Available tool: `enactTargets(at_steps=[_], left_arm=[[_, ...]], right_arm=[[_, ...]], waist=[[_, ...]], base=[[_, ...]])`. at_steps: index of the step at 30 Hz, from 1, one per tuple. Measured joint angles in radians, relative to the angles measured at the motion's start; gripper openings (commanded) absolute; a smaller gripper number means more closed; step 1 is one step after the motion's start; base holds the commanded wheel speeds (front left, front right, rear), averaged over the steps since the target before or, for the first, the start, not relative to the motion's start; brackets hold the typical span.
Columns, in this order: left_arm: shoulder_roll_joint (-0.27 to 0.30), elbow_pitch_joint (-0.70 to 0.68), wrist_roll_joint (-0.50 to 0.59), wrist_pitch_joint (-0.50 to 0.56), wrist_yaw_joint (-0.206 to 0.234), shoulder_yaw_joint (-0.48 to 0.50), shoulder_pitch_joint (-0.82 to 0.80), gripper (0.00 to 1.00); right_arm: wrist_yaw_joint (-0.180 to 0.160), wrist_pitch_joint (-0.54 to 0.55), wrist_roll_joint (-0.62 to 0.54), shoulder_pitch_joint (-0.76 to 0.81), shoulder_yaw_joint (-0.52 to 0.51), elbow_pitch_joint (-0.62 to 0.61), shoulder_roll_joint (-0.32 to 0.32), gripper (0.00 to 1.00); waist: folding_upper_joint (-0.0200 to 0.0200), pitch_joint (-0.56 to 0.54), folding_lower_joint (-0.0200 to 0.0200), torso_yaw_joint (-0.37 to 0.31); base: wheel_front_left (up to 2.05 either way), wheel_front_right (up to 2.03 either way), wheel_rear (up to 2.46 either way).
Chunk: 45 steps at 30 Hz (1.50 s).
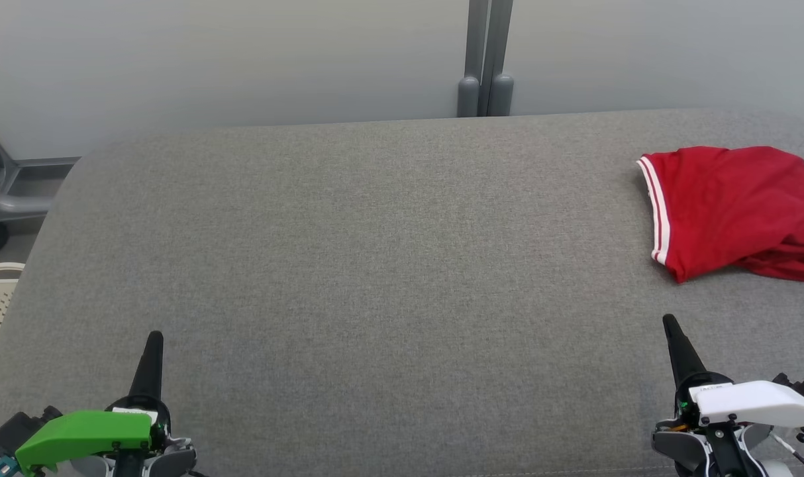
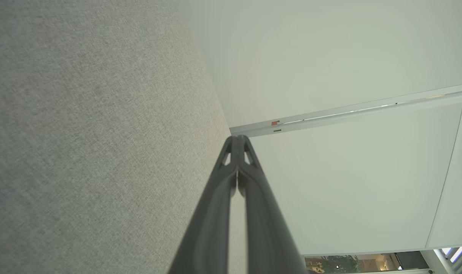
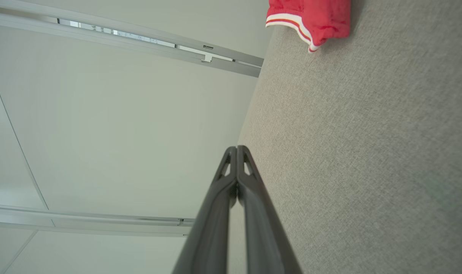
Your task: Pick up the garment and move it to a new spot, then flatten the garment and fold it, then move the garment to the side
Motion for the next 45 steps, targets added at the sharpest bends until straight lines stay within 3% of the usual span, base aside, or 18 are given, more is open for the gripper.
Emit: enactTargets(at_steps=[34,45], left_arm=[[-0.003,-0.016,-0.232,0.075,-0.016,0.033,-0.038,0.0],[-0.003,-0.016,-0.235,0.076,-0.017,0.034,-0.038,0.0]], right_arm=[[0.0,0.051,0.256,-0.01,0.003,-0.041,-0.003,0.0],[0.0,0.051,0.258,-0.01,0.003,-0.041,-0.003,0.0]], waist=[[0.0,0.013,0.0,-0.002],[0.0,0.013,0.0,-0.002]], base=[[0.0,0.0,0.0],[0.0,0.0,0.0]])
